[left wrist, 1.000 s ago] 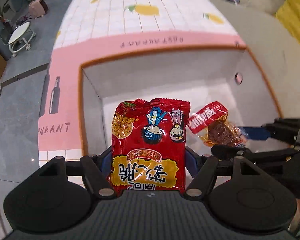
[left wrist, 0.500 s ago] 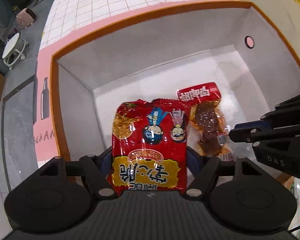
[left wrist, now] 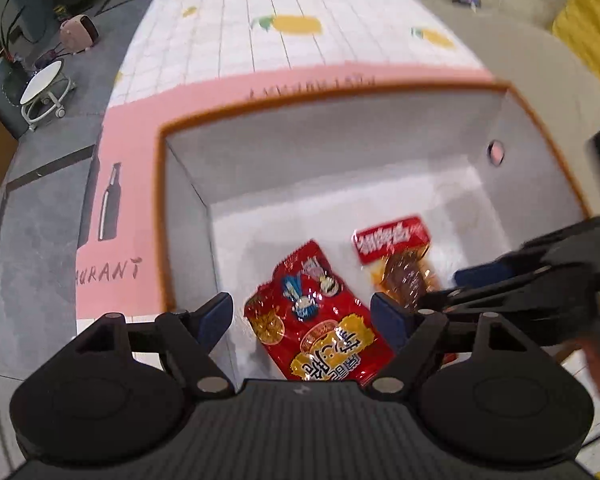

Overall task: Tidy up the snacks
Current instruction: 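Carry both packets over the box and release them inside with both tools, then withdraw both tools from the box back toward the remaining snacks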

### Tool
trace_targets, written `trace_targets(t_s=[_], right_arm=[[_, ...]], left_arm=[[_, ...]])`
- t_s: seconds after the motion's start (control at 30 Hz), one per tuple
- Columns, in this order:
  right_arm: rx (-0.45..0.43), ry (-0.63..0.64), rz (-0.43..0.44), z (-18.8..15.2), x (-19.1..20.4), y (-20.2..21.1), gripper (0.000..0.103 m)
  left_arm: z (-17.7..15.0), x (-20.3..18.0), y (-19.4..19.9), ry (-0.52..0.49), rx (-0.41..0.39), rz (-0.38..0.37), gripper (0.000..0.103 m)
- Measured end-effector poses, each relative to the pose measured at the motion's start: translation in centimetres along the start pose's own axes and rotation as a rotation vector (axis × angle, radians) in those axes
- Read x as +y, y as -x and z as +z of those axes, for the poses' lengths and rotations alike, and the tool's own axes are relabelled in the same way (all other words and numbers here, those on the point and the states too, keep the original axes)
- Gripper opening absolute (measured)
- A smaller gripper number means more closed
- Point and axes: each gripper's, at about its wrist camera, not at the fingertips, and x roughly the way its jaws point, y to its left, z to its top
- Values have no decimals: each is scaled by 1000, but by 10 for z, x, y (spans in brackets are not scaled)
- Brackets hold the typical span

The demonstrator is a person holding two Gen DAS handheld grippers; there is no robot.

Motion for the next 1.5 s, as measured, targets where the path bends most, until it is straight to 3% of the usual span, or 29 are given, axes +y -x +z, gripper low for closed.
trace_targets(t_s=[0.17,0.5,0.7,1.07,1.33,1.5], right_arm=[[65,38,-18,7,17,-11,22],[85,90,-5,7,49,-22,19],[27,136,-56,-5,53,9,21],[-273,111,-81,-59,60,116,35],[-498,59,-99,-144,58,173,43],[-557,-14,-86,-200,53,180,44]], left_arm=[[-2,17,33,28,-76,4,92],[-14,36,53,66,-96,-3,91],[-26,36,69,57,-106,-23,89],[-67,13,133,37,-250,-26,89],[-119,-14,173,-10,-351,-18,89],[-155,-14,182,67,-374,-39,89]])
